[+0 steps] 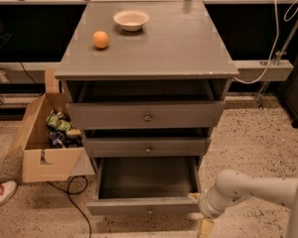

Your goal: Close bottom drawer

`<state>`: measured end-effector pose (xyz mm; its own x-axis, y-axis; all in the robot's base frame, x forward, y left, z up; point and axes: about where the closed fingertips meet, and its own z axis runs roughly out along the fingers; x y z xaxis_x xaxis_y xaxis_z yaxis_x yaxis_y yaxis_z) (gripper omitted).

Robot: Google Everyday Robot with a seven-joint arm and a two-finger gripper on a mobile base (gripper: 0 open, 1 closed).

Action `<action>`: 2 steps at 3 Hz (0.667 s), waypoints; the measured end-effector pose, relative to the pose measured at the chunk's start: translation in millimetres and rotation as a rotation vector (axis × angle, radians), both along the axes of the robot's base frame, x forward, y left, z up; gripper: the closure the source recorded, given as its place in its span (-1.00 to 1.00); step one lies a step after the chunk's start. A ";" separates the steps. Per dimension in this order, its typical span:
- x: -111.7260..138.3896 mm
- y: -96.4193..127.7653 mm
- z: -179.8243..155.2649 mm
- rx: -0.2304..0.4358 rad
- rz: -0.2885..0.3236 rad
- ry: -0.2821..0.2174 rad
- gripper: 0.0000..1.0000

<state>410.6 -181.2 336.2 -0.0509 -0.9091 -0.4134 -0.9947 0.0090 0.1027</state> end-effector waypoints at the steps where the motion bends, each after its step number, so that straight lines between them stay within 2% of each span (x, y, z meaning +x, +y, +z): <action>1: 3.3 1.6 -60.4 -0.045 0.055 0.017 -0.98; 2: -0.4 1.9 -92.3 -0.047 0.093 0.036 -0.54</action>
Offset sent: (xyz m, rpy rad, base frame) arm -0.0014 0.0005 -0.1275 -0.0516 0.0517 0.1360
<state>410.2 -179.2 243.8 0.0209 -0.9290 -0.3694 -0.9871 -0.0779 0.1400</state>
